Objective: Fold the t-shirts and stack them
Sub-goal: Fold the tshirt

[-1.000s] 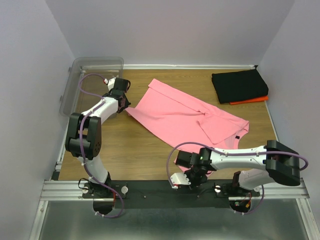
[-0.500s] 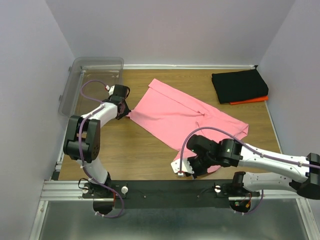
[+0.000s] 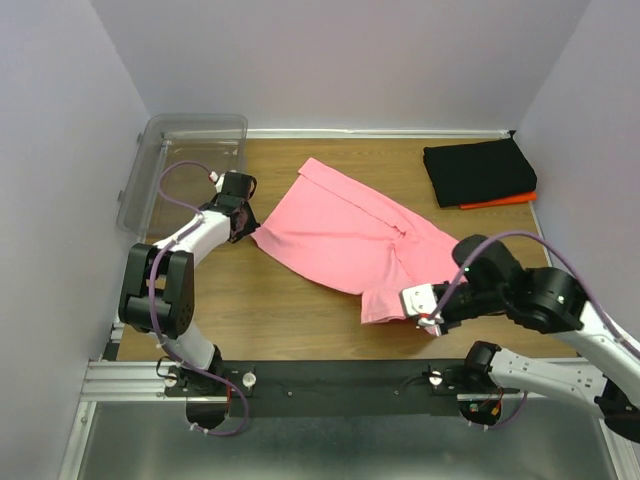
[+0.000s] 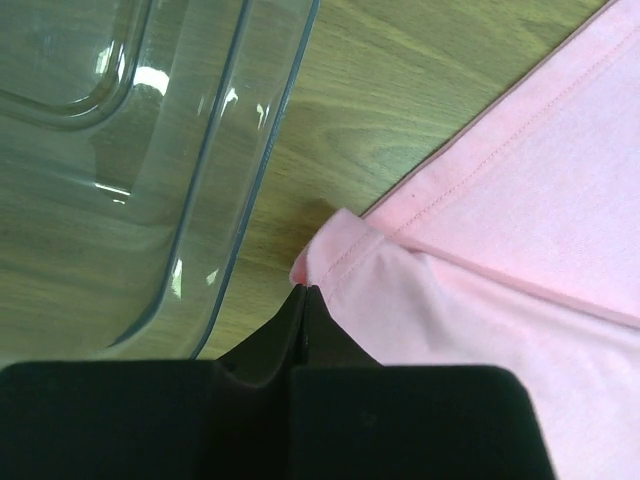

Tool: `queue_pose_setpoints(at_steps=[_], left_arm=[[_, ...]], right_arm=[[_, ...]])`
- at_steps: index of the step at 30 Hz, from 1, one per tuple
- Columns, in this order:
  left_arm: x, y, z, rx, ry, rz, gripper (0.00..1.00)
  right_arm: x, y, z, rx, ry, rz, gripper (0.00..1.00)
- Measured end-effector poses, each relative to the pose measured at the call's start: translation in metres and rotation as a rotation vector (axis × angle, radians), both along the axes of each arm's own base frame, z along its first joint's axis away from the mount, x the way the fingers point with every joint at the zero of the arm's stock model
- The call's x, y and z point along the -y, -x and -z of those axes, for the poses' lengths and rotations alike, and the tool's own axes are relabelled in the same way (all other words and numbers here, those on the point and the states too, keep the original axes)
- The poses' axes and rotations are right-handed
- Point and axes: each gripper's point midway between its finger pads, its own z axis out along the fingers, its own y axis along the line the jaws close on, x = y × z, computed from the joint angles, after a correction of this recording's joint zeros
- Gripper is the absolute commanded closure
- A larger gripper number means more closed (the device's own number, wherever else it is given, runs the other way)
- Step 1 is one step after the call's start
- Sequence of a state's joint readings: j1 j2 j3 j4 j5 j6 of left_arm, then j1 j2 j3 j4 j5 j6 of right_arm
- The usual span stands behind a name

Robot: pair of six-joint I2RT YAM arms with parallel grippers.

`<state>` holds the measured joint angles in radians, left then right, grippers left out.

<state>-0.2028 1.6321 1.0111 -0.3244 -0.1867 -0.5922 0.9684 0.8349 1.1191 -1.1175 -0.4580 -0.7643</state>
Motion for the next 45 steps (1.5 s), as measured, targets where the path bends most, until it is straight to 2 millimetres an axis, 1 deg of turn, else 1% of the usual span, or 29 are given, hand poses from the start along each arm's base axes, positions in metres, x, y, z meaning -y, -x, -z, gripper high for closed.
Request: queue_pose_setpoints(at_steps=[2,4,11,15,19,24,30,33,36,37,38,39,40,43,44,45], left_arm=[[0.000,0.001,-0.002,0.001,-0.001,0.006,1.00],[0.000,0.002,-0.002,-0.001,-0.003,0.011,1.00],[0.001,0.009,0.000,-0.021,-0.007,0.050,1.00],[0.001,0.013,-0.008,-0.012,-0.010,0.060,1.00],[0.000,0.015,-0.016,-0.004,-0.009,0.060,1.00],[-0.001,0.018,-0.018,-0.007,-0.013,0.066,1.00],[-0.001,0.018,-0.020,-0.008,-0.022,0.081,1.00],[0.000,0.017,-0.022,-0.004,-0.023,0.096,1.00],[0.003,0.018,-0.025,0.004,-0.020,0.123,1.00],[0.004,0.018,-0.027,0.009,-0.015,0.132,1.00],[0.006,0.018,-0.029,0.017,-0.011,0.144,1.00],[0.008,0.017,-0.034,0.031,-0.004,0.163,0.98],[0.010,0.016,-0.037,0.042,0.000,0.174,0.85],[0.019,0.015,-0.056,0.108,0.029,0.234,0.62],[0.021,0.015,-0.063,0.133,0.036,0.255,0.49],[0.023,0.016,-0.071,0.160,0.038,0.270,0.45]], right_arm=[[0.010,0.000,-0.012,0.028,-0.032,0.022,0.99],[0.018,0.002,-0.016,0.043,-0.050,0.034,0.99],[0.032,0.008,-0.019,0.053,-0.070,0.058,0.99],[0.037,0.013,-0.018,0.054,-0.077,0.052,0.99],[0.037,0.016,-0.016,0.036,-0.078,0.046,0.99],[0.033,0.022,-0.001,-0.019,-0.051,0.011,1.00],[0.020,0.016,0.020,-0.108,0.044,-0.026,0.99],[0.013,0.012,0.041,-0.175,0.129,-0.046,0.99],[0.010,0.010,0.059,-0.226,0.193,-0.067,0.99],[0.009,0.010,0.063,-0.239,0.210,-0.073,0.92],[0.009,0.009,0.065,-0.249,0.219,-0.077,0.81],[0.008,0.009,0.066,-0.255,0.222,-0.083,0.60],[0.007,0.009,0.067,-0.260,0.225,-0.086,0.47],[0.007,0.005,0.065,-0.253,0.221,-0.042,0.24],[0.007,0.000,0.063,-0.233,0.214,-0.009,0.09],[0.007,-0.007,0.058,-0.197,0.193,0.038,0.04]])
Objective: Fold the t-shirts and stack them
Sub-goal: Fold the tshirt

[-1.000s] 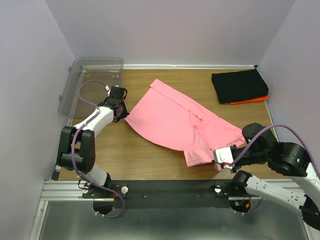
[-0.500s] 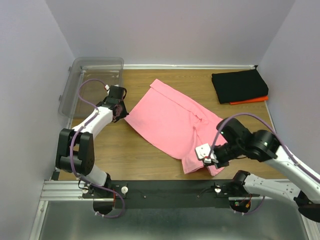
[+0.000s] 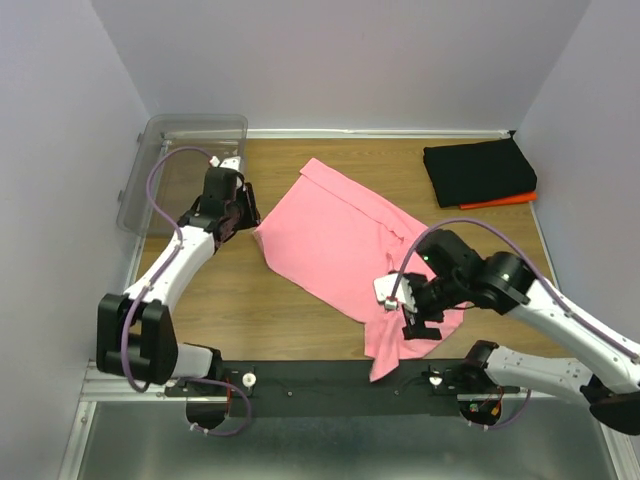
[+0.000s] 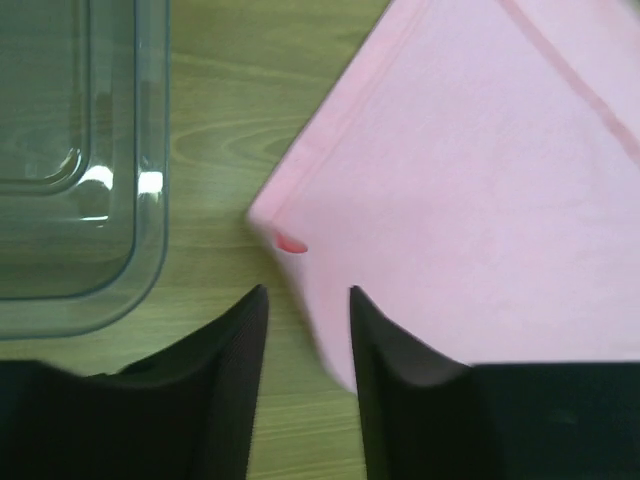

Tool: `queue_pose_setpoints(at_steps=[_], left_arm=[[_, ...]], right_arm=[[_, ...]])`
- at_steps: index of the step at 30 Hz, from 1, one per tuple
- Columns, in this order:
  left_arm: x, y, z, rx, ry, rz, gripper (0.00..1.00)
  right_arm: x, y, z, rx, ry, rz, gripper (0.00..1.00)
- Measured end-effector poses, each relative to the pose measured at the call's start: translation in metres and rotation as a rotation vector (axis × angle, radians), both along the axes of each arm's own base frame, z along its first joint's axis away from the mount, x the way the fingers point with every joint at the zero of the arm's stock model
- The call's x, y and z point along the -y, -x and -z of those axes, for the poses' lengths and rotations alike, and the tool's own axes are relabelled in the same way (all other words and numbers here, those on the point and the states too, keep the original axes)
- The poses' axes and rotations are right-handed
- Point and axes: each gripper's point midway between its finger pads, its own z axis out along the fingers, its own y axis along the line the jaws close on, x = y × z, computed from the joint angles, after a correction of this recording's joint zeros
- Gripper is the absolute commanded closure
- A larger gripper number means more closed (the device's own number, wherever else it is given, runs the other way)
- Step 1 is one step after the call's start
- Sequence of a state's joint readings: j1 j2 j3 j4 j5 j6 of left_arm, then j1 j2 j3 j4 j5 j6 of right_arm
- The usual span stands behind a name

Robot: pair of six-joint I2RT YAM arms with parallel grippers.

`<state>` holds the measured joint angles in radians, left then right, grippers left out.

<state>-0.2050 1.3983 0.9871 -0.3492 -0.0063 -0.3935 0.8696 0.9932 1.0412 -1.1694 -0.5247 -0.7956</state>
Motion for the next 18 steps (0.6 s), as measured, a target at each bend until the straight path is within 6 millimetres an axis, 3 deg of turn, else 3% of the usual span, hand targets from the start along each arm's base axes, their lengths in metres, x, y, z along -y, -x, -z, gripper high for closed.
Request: queue_pose_setpoints(at_steps=[1,2,6,10,12,14,15,16,18], left_arm=[[0.001,0.001,-0.011,0.037,0.008,0.012,0.34],[0.003,0.002,-0.023,0.081,0.011,0.036,0.30],[0.009,0.001,-0.069,0.245,0.038,0.094,0.28],[0.025,-0.017,-0.090,0.324,0.080,0.161,0.28],[0.040,-0.041,-0.096,0.342,0.113,0.211,0.28],[0.057,-0.078,-0.098,0.342,0.133,0.255,0.28],[0.064,-0.097,-0.101,0.356,0.139,0.270,0.28],[0.073,-0.125,-0.096,0.350,0.142,0.289,0.28],[0.084,-0.164,-0.084,0.345,0.142,0.310,0.28]], right_arm=[[0.000,-0.010,-0.006,0.051,-0.018,0.058,0.01],[0.001,-0.018,-0.013,0.096,-0.044,0.116,0.00],[0.018,-0.067,-0.036,0.255,-0.110,0.398,0.00],[0.056,-0.128,-0.009,0.264,-0.036,0.743,0.02],[0.088,-0.158,0.011,0.197,0.007,0.919,0.10],[0.150,-0.198,0.034,0.102,0.034,1.185,0.14],[0.171,-0.209,0.044,0.061,0.036,1.261,0.14],[0.206,-0.219,0.058,0.004,0.040,1.374,0.13],[0.232,-0.218,0.070,-0.064,0.020,1.456,0.12]])
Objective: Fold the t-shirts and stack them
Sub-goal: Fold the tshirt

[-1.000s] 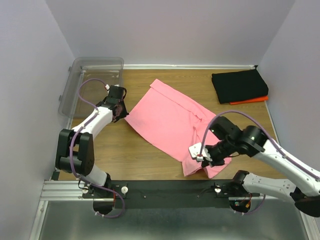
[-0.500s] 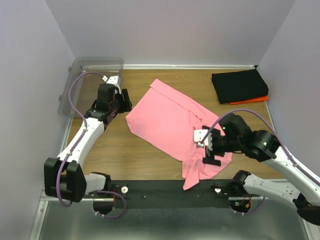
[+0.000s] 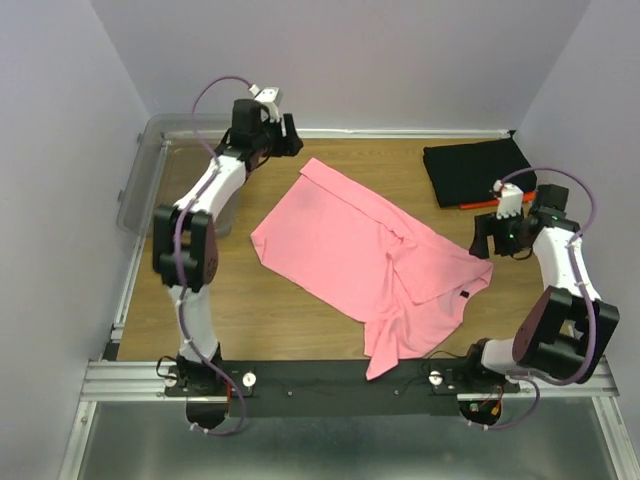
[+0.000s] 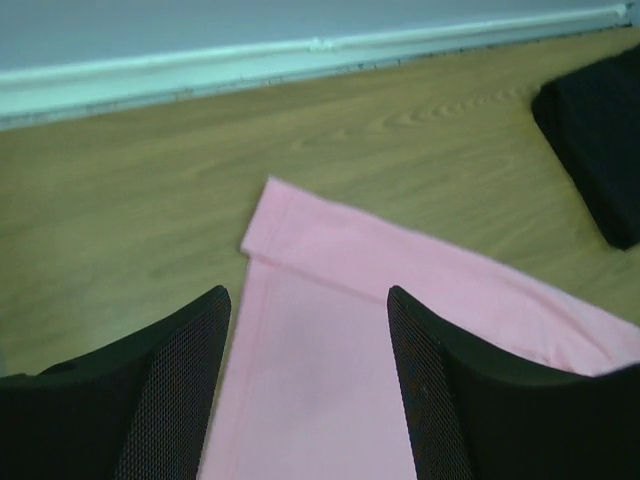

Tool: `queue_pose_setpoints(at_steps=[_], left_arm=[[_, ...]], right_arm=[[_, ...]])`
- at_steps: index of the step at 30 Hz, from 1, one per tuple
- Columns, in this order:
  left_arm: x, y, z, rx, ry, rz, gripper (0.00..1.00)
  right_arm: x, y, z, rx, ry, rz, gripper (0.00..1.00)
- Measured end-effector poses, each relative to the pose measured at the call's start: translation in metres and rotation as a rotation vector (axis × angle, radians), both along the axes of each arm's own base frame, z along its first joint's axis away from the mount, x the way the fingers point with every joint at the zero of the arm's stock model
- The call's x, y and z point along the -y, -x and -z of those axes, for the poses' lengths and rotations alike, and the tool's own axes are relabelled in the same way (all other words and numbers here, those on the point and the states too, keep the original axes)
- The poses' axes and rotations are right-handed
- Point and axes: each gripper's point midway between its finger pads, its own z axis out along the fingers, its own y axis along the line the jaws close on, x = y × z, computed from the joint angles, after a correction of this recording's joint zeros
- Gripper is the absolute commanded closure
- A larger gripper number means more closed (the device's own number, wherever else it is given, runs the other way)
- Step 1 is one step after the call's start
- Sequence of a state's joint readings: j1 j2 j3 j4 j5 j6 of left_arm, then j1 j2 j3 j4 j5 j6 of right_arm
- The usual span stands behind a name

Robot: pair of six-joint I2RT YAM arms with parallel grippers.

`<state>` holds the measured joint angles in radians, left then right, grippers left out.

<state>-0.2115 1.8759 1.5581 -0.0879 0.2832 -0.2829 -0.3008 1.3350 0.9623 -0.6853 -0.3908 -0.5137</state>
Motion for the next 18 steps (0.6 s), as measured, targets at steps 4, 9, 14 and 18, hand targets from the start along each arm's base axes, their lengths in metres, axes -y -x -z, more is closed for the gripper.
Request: queue_pose_setpoints(at_steps=[4,9,14,18], left_arm=[[0.018,-0.069,0.042,-0.021,-0.027,0.043,0.31],[0.030,-0.110,0.114,-0.117,-0.054,0.070,0.33],[0.033,-0.113,0.151,-0.186,-0.052,0.077,0.38],[0.036,-0.113,0.154,-0.205,-0.032,0.081,0.42]], right_arm=[[0.025,0.001,0.001,0.010,-0.103,0.073,0.12],[0.033,-0.006,0.017,-0.019,-0.194,0.080,0.13],[0.033,-0.004,0.039,-0.081,-0.283,0.098,0.14],[0.031,-0.007,0.043,-0.090,-0.319,0.095,0.15]])
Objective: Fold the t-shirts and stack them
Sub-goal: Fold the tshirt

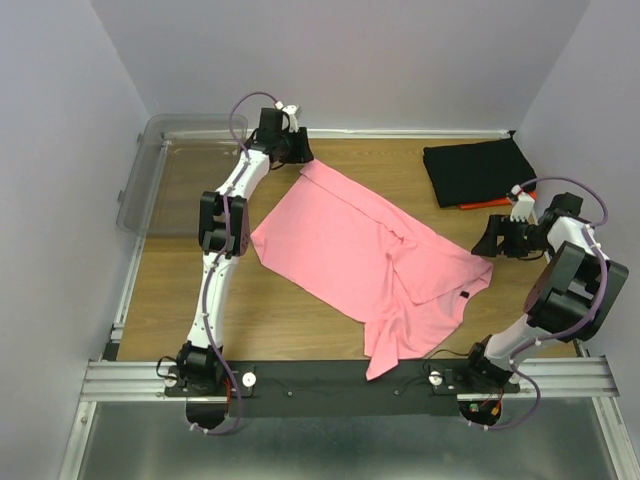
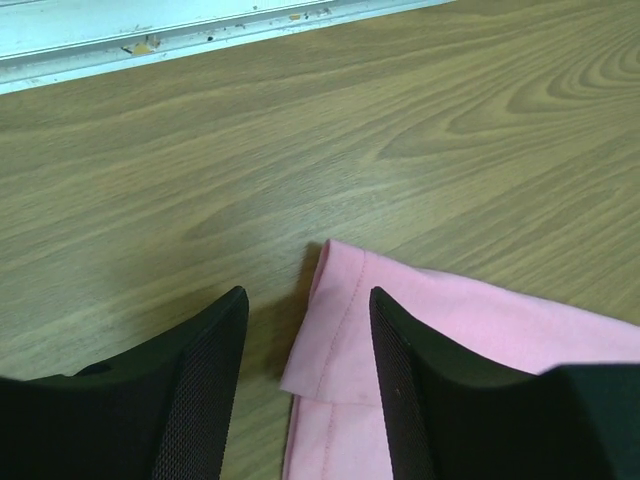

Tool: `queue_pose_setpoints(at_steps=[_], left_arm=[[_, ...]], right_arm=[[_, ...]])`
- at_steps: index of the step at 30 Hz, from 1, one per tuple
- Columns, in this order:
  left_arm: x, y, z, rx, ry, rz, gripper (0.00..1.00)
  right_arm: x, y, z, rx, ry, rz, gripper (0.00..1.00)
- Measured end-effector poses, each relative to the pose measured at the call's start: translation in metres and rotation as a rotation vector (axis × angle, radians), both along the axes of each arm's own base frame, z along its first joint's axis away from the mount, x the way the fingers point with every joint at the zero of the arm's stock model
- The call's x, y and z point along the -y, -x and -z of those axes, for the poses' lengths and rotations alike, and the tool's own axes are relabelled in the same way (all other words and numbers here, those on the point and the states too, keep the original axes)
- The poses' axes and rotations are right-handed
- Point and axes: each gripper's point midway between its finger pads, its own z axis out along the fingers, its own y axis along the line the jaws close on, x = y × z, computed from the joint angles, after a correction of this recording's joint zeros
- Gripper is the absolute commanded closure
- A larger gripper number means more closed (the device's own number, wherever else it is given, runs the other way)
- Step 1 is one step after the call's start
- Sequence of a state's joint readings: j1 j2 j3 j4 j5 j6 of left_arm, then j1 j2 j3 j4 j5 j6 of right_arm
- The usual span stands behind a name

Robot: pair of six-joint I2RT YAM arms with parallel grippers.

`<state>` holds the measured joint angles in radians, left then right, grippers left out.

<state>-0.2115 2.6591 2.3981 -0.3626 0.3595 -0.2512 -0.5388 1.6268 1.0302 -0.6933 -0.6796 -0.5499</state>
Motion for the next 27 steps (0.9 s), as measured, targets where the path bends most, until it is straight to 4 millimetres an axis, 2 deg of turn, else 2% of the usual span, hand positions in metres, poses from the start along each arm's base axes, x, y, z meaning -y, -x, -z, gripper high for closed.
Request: queue_pose_setpoints(at_steps=[5,10,12,22,27], left_arm=[[0.002,0.004,-0.001,-0.026,0.010,0.010,0.44],[0.000,0.018,0.018,-0.096,-0.010,0.018,0.47],[0.000,0.020,0.019,-0.099,-0.016,0.028,0.48],[0.001,0.024,0.022,-0.094,-0.049,0.051,0.66],[0.004,0.031,0.024,-0.109,-0.060,0.068,0.71]], right_arm=[[-0.001,-0.004,-0.002,0.011,-0.024,-0.003,0.16],[-0.002,-0.004,0.000,0.011,-0.040,-0.004,0.16],[-0.002,-0.004,-0.001,0.012,-0.043,-0.004,0.16],[-0.001,-0.004,-0.002,0.018,-0.052,0.004,0.16],[-0.001,-0.004,-0.002,0.020,-0.058,0.004,0.16]])
